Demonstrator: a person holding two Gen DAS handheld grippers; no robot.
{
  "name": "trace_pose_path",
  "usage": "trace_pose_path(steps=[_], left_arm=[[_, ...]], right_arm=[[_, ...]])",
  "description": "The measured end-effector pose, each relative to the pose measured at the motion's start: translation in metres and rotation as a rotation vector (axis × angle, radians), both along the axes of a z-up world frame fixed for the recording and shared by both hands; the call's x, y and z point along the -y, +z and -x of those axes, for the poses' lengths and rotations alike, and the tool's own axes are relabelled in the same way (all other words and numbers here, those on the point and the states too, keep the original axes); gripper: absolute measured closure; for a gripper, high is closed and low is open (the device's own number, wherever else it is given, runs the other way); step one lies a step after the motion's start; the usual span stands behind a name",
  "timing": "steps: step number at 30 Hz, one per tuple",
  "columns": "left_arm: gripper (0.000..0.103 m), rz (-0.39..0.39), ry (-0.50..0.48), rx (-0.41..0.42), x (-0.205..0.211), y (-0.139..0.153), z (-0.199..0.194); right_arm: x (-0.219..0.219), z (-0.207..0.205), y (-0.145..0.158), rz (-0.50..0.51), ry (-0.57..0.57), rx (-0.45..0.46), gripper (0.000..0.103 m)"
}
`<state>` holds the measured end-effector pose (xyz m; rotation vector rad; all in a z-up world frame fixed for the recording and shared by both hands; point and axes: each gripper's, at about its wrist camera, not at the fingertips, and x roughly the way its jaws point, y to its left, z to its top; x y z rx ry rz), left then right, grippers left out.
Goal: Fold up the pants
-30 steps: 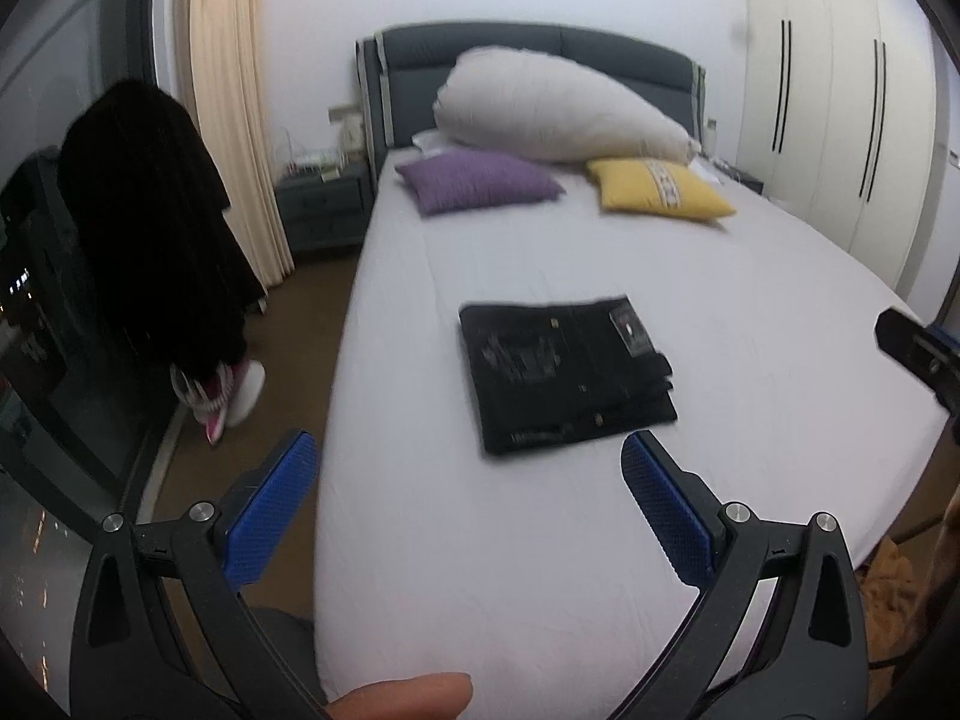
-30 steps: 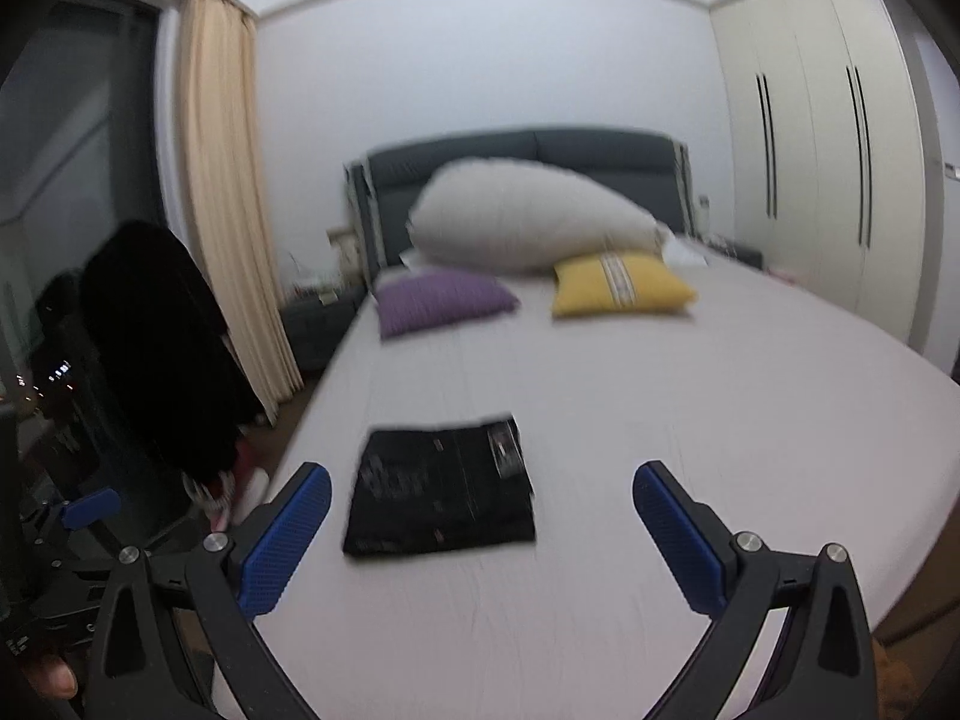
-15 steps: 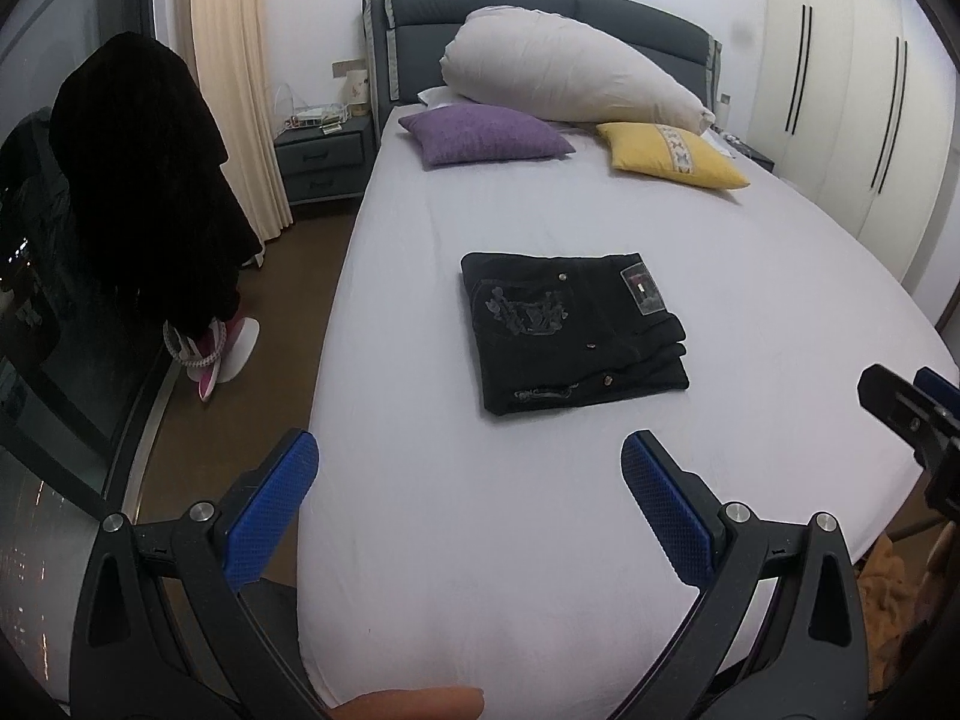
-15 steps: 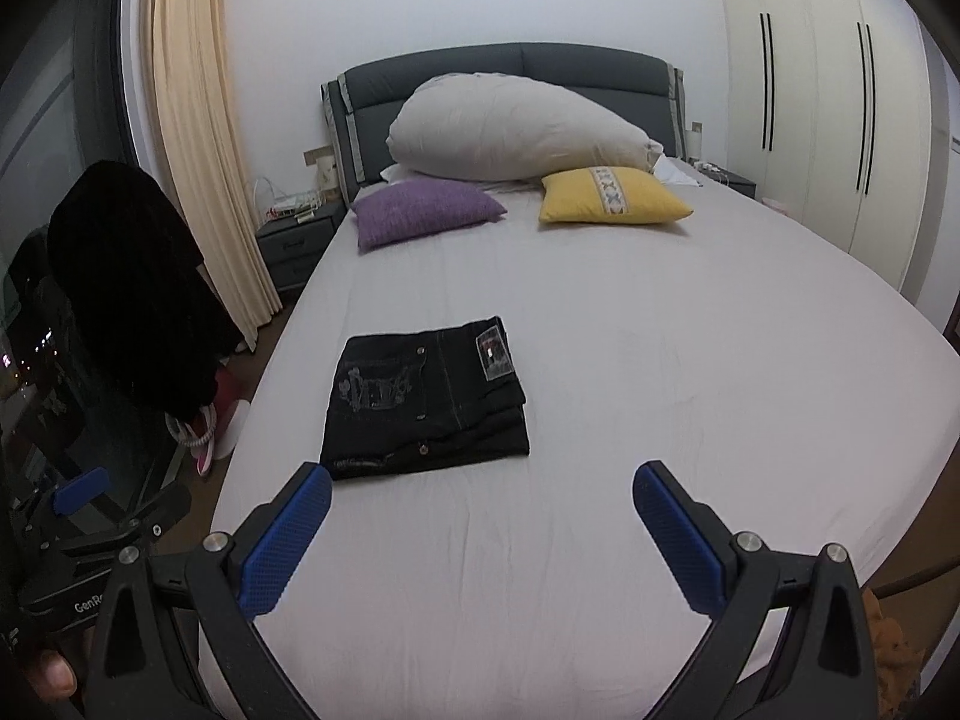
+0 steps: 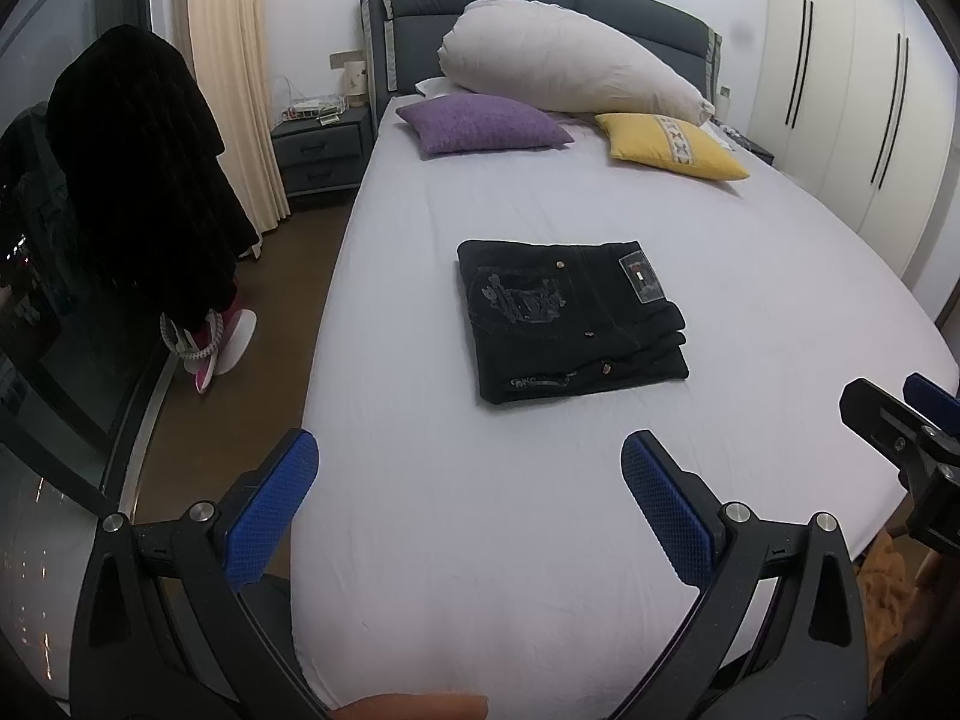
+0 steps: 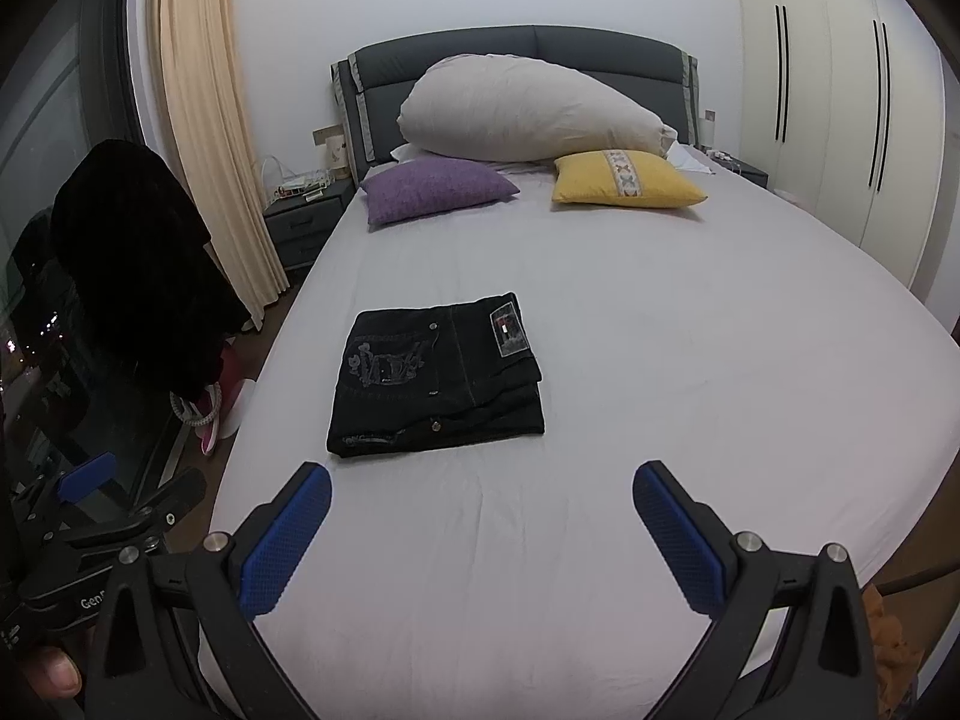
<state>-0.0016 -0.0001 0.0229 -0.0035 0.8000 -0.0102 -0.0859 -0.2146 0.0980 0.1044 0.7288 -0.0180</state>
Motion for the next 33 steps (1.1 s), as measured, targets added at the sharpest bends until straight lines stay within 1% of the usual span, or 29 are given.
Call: trace_pose_path(steps=[15, 33], left_arm=[[0.000, 0.000, 0.002, -0.010, 0.007, -0.013, 0.001], [0.000, 0.000, 0.002, -0.015, 0.005, -0.015, 0.002]], right_arm=[[0.000, 0.001, -0.005, -0.005, 0.003, -0.013, 0.000], [0.000, 0.001, -0.008, -0.007, 0.006, -0.018, 0.000]])
